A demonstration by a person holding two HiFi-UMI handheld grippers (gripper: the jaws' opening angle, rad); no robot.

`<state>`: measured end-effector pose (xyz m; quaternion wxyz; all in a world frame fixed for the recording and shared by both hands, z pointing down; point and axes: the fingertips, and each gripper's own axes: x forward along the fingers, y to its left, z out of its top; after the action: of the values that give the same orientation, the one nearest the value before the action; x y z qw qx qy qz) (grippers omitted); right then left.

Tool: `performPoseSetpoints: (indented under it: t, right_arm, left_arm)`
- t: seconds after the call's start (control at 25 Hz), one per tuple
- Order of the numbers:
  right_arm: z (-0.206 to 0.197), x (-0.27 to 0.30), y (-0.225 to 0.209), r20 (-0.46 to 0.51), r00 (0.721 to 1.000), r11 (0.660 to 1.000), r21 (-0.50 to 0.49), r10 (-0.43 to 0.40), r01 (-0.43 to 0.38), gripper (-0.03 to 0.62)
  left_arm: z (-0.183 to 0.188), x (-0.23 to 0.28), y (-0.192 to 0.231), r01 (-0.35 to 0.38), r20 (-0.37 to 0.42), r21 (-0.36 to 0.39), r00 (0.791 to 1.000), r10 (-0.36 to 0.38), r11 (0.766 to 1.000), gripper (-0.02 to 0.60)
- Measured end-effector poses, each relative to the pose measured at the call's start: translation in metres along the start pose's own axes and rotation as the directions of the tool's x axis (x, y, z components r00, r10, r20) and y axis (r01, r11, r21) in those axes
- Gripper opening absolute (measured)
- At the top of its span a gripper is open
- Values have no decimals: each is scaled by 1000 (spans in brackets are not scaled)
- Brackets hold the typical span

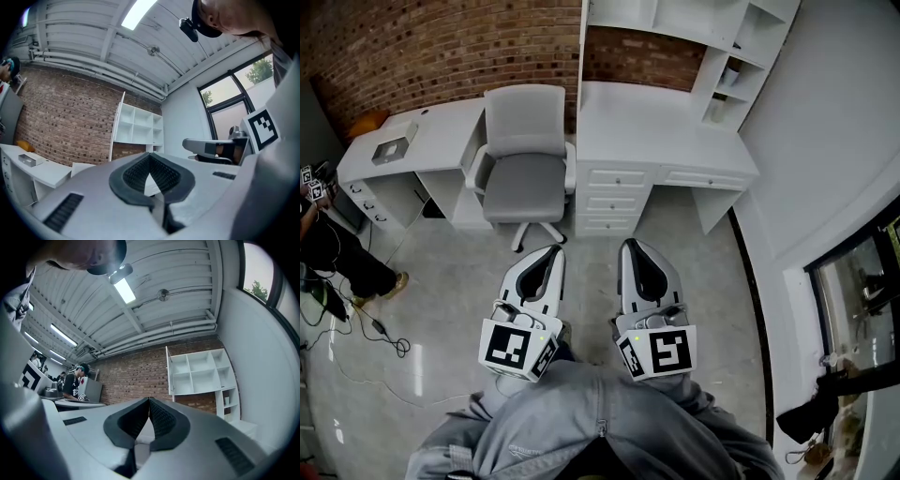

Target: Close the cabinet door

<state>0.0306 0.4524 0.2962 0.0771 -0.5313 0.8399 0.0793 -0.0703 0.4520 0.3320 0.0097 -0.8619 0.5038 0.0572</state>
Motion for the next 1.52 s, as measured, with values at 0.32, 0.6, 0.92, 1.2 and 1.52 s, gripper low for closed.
performPoseSetpoints:
  t: [0.32,0.6,0.92,1.2,1.52]
  right_arm:
    - [-17,82,-10,-10,1000,1000,-6,-6,6,26]
    - [-36,140,-20,-24,999,999,14,-32,33,26]
    - [-52,186,-33,-37,995,995,16,-93,94,26]
    - [-62,206,-38,-52,990,991,5,-134,135,26]
    - [-72,224,-39,-80,989,992,4,-124,125,26]
  left_arm:
    - [-3,62,62,15,-4,6,1000,-15,1000,5]
    - [-10,105,111,5,-47,-9,999,-6,1000,5]
    - [-18,146,145,65,-60,-7,996,-65,998,5]
    - [-25,166,158,116,-49,-22,992,-117,993,5]
    - [-31,178,172,116,-47,-46,992,-118,992,5]
